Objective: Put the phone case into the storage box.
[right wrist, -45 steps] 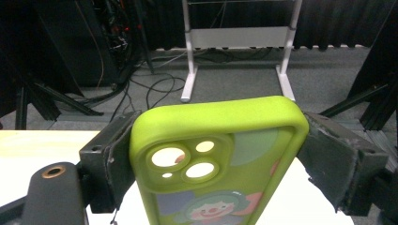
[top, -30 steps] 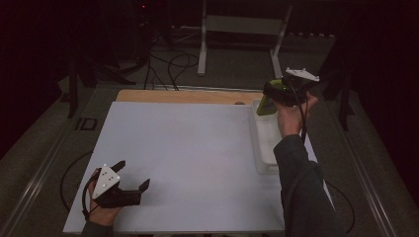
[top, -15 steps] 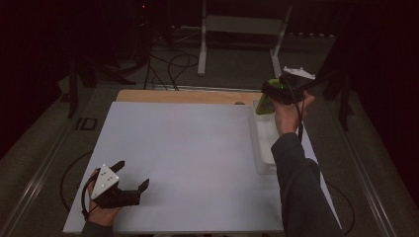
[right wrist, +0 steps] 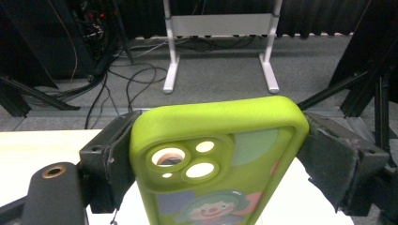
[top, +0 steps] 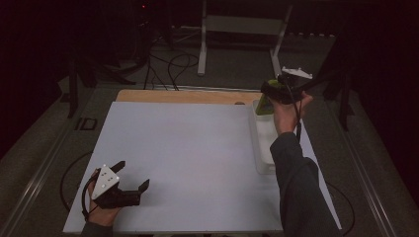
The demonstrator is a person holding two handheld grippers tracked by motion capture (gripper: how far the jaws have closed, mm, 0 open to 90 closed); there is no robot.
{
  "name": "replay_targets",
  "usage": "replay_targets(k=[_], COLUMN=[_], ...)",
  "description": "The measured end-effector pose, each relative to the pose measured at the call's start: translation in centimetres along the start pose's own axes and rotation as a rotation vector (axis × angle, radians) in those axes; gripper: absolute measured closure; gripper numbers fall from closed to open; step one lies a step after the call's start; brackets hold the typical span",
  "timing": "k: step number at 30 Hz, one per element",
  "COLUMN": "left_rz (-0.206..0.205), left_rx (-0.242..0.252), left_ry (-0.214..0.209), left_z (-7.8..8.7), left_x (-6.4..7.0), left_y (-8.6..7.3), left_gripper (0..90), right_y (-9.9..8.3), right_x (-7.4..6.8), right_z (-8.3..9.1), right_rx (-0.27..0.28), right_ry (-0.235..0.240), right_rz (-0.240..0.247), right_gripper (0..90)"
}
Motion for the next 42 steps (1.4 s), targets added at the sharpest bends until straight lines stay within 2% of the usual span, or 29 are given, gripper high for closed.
replay_targets(k=[10,20,27,34,42], left_rz=[0.002,0.009,0.009,0.011,0.005], left_rx=[-0.001,0.002,0.004,0.006,0.003], left_ry=[-0.001,-0.003,-0.003,-0.001,-0.002], left_z=[0.0,0.1,0.2,0.2,0.1], left_x=[0.0,-0.1,0.0,-0.1,0.0], left_y=[0.0,-0.1,-0.2,-0.2,-0.1], left_gripper=[0.0,0.0,0.0,0.0,0.0], right_y=[0.5,-0.5,-1.1,-2.4,-3.1], right_x=[0.1,-0.1,-0.4,-0.2,0.0], right_z=[-0.5,-1.7,-2.3,-3.4,-3.7], right_rx=[-0.002,-0.034,-0.049,-0.079,-0.097], right_ry=[-0.012,-0.02,-0.032,-0.04,-0.053], right_rz=[0.014,0.003,0.017,0.015,0.021], right_gripper=[17.3,17.3,17.2,17.2,17.2])
Point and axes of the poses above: each handheld gripper's, and its own axes: z roughly backward along the jaws, y roughly out of its top, x roughly to its right, the point moved 10 cm from there along -z, roughly forward along the jaws, and after that the axes turned 4 degrees about z, right-handed, at the moved point
